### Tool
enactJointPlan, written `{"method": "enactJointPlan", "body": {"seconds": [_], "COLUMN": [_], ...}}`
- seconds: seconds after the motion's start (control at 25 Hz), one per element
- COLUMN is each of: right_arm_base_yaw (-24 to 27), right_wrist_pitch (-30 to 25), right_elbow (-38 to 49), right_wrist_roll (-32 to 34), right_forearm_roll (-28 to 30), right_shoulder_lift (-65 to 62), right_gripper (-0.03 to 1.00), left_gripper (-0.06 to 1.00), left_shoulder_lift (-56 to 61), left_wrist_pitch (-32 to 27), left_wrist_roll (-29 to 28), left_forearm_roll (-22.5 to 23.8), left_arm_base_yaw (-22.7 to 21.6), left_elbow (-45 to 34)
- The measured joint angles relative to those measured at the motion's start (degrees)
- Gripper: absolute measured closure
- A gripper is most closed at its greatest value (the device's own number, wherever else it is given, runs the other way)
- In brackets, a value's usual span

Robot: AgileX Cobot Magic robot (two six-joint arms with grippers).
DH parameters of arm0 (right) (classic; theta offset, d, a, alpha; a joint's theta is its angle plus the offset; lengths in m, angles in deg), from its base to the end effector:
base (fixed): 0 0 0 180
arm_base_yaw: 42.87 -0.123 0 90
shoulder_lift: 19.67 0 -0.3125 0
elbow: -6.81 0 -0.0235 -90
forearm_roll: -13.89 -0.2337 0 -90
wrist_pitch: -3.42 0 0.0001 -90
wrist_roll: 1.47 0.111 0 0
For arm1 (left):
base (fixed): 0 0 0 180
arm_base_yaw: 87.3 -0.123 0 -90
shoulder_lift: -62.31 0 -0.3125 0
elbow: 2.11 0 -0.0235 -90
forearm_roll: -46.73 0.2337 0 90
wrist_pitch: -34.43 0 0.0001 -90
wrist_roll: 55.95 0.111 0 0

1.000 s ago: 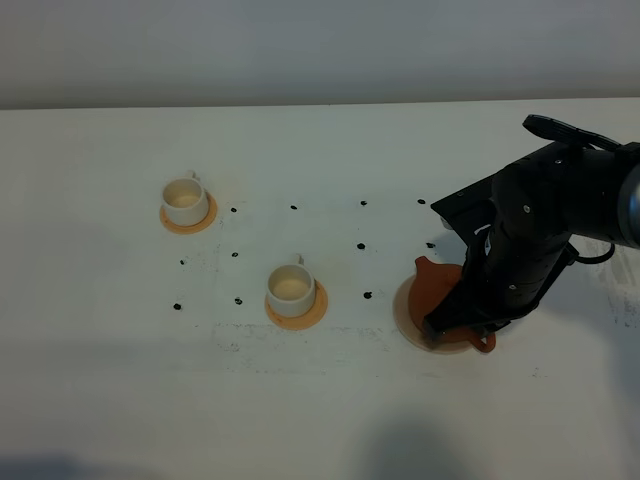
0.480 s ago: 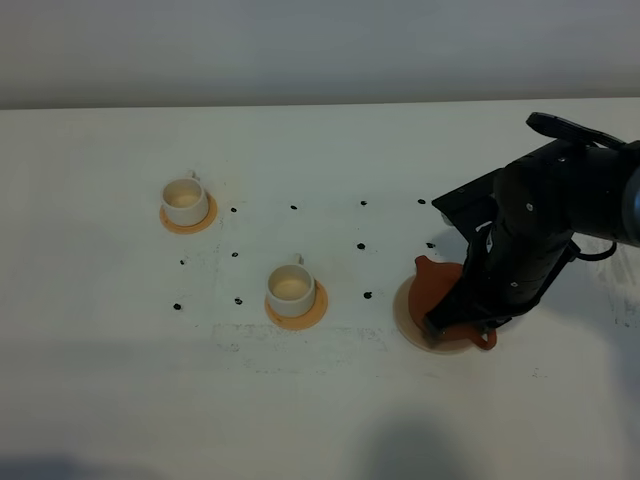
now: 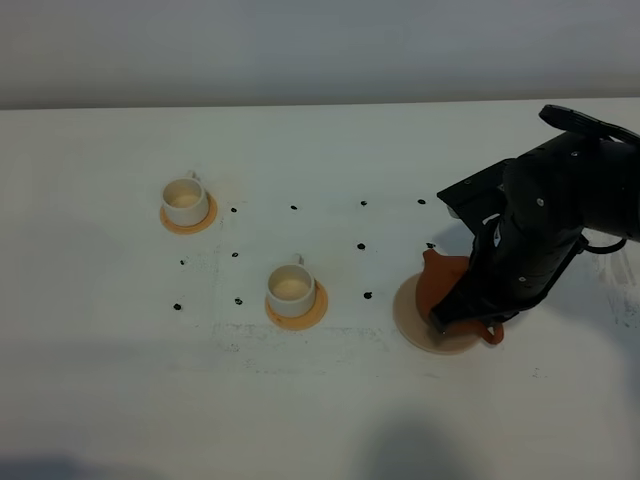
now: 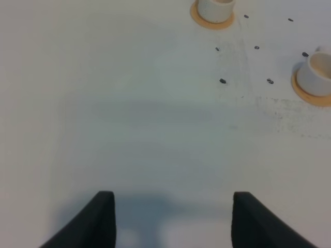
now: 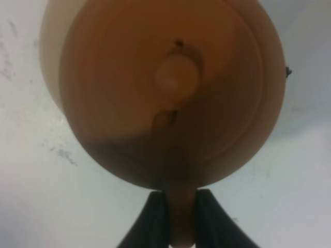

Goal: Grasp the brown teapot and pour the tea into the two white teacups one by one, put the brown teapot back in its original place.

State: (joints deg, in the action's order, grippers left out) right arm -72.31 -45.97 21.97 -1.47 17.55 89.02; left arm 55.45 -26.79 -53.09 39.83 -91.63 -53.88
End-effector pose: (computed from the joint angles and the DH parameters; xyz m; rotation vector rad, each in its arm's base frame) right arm 0.2817 0.1528 0.1983 -0.8223 2.9001 -0.0291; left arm -0.0261 -0.0137 0.2473 -0.0235 2.0861 -0.0693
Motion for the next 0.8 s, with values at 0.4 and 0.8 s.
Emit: {"method": "enactJointPlan", "body": {"seconds": [0.4,0.8], "right_arm_base_yaw": [0.0,-4.4], "right_wrist_pitch": [0.0,-0.2], "right_elbow": [0.0,-2.3], "right_wrist_roll": [0.0,0.0], "right_forearm_roll": [0.8,2.0], "right_shoulder_lift": [-0.6,-4.5], "right_gripper": [0.85,0.85], "left_gripper": [0.47,0.47], "left_shoulder_lift": [0.0,0.0], "left_wrist_pitch": [0.0,0.0], "left_wrist_roll": [0.0,0.0], "left_forearm_roll": [0.0,0.0], "left_arm_base_yaw": [0.0,0.0], "left_elbow": [0.0,0.0]}}
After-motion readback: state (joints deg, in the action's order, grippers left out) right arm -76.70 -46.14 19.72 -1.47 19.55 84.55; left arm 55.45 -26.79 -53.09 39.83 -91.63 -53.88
